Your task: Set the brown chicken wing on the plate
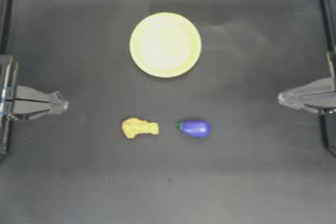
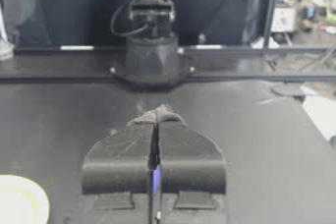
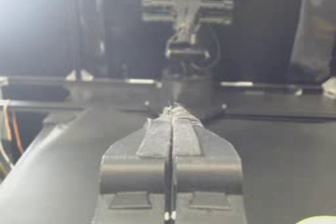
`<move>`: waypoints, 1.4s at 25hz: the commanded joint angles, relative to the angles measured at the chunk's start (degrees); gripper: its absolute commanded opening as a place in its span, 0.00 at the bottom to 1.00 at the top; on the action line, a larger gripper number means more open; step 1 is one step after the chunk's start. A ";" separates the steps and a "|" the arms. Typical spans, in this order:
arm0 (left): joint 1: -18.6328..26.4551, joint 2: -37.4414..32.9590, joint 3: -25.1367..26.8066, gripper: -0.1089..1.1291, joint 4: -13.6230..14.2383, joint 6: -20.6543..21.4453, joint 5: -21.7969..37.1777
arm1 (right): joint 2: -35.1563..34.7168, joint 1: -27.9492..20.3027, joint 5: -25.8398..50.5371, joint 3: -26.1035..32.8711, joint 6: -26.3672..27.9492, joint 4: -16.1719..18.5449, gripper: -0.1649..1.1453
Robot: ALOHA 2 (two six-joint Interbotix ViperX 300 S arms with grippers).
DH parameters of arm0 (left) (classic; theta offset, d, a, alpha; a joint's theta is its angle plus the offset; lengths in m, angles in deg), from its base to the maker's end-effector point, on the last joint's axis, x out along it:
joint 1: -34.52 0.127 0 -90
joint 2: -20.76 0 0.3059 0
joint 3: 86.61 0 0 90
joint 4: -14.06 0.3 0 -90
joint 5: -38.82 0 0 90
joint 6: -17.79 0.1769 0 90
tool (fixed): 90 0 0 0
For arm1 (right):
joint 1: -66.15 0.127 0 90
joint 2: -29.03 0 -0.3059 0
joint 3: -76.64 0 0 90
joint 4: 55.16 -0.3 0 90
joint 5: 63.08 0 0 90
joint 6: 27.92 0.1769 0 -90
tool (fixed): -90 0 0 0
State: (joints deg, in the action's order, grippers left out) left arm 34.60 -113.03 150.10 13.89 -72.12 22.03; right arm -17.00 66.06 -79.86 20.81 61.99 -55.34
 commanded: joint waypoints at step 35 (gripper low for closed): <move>5.98 12.48 -15.03 0.92 0.53 0.18 34.89 | -0.26 -1.05 3.87 0.70 0.00 0.18 0.88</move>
State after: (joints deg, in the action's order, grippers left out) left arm 40.84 -103.45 137.98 13.97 -71.86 54.81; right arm -17.00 65.27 -76.00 20.37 61.91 -54.81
